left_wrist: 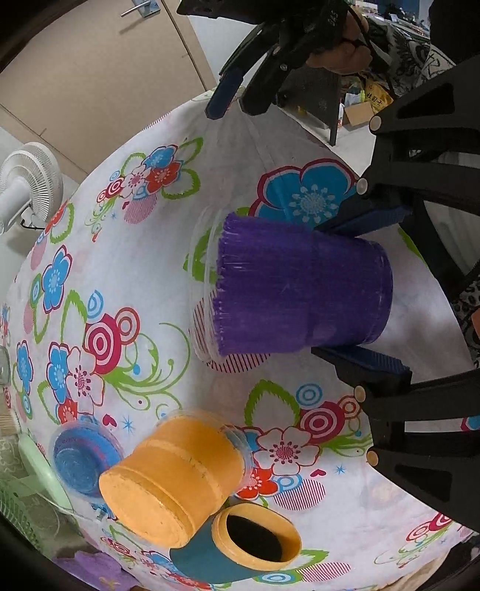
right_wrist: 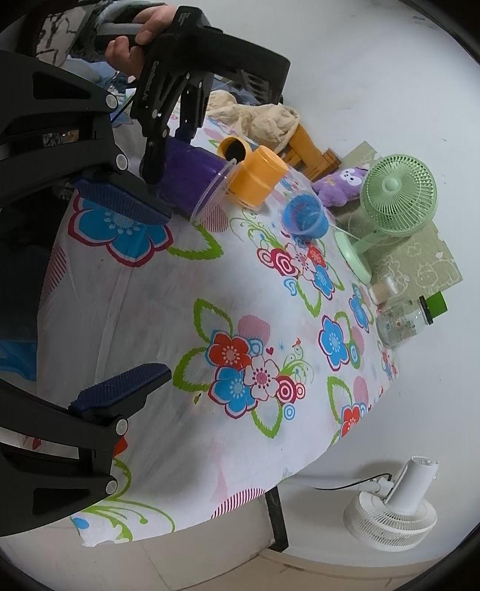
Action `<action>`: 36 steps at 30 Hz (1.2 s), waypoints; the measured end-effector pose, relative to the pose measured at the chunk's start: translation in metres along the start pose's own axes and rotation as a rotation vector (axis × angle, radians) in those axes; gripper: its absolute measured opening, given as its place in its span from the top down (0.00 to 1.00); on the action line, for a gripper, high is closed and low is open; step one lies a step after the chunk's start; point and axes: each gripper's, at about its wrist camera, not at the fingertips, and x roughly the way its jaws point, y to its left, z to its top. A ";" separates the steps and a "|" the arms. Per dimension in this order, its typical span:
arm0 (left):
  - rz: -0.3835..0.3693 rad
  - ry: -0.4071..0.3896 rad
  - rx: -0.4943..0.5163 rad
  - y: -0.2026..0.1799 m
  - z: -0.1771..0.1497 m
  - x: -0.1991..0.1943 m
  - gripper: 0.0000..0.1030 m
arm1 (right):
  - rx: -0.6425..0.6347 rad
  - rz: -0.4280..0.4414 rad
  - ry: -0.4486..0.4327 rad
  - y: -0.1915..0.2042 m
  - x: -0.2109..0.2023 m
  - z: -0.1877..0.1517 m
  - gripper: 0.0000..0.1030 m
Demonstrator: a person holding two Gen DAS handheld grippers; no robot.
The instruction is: Flip cup upside down
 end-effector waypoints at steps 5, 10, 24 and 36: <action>0.017 -0.008 0.015 0.000 0.003 -0.017 0.45 | -0.009 0.010 0.001 0.004 0.003 0.002 0.23; 0.021 -0.028 0.012 0.001 0.014 -0.037 0.45 | -0.017 0.015 0.004 0.008 0.006 0.004 0.23; 0.017 -0.083 0.002 0.008 0.020 -0.064 0.45 | -0.043 0.008 0.019 0.016 0.014 0.007 0.23; 0.020 -0.136 -0.017 0.013 0.022 -0.078 0.44 | -0.057 0.012 0.028 0.020 0.015 0.006 0.23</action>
